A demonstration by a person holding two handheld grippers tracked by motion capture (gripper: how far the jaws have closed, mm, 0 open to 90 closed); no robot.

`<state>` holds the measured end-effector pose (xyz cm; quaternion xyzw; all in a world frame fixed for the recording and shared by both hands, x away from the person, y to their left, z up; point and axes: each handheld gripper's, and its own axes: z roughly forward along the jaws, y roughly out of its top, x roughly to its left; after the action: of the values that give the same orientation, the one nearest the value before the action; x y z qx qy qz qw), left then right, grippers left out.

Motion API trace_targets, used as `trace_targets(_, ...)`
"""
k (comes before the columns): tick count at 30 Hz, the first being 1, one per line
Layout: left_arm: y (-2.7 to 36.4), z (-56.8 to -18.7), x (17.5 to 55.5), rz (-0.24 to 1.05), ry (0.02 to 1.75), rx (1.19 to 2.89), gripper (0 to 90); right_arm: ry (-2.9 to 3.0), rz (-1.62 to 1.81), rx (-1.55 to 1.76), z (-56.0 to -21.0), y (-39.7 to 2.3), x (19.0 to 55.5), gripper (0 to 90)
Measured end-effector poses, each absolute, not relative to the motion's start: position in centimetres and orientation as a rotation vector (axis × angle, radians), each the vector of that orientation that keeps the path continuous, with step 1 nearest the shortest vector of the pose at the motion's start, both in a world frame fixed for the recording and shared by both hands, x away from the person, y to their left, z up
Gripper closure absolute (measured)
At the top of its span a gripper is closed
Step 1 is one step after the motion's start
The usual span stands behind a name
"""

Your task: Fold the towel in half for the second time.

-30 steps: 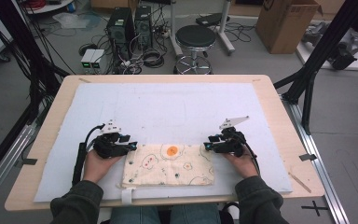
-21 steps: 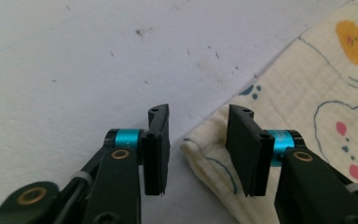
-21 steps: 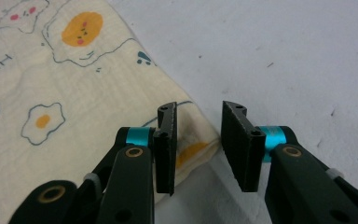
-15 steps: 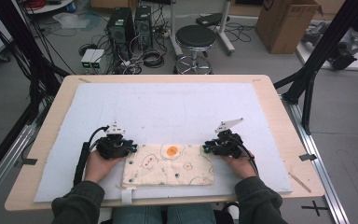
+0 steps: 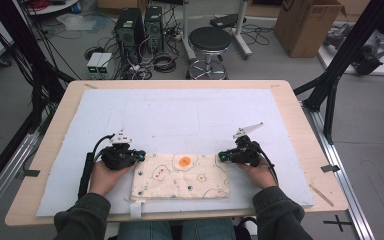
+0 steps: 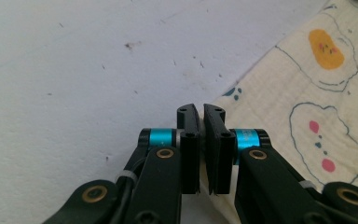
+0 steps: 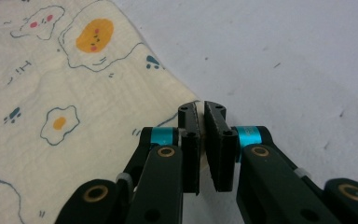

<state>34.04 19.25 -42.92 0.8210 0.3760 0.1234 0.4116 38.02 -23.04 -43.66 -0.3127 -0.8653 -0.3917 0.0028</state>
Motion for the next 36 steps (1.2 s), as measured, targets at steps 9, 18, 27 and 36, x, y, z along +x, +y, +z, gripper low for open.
trace_targets(9,19.2,-42.0,35.0,0.354,0.949,2.035,85.3,-2.737,-1.254,-1.001,-42.2,-22.9,39.2,85.1)
trace_targets(18,19.2,-41.4,37.4,0.428,0.994,1.974,85.3,-2.745,-1.322,-1.081,-40.7,-22.7,42.0,85.0)
trace_targets(27,19.1,-41.8,37.4,0.438,0.989,1.999,85.2,-2.715,-1.259,-1.136,-42.2,-22.2,43.0,85.0)
trace_targets(36,19.3,-41.7,35.9,0.457,0.95,1.999,85.2,-2.702,-1.359,-1.054,-41.4,-22.8,41.8,85.0)
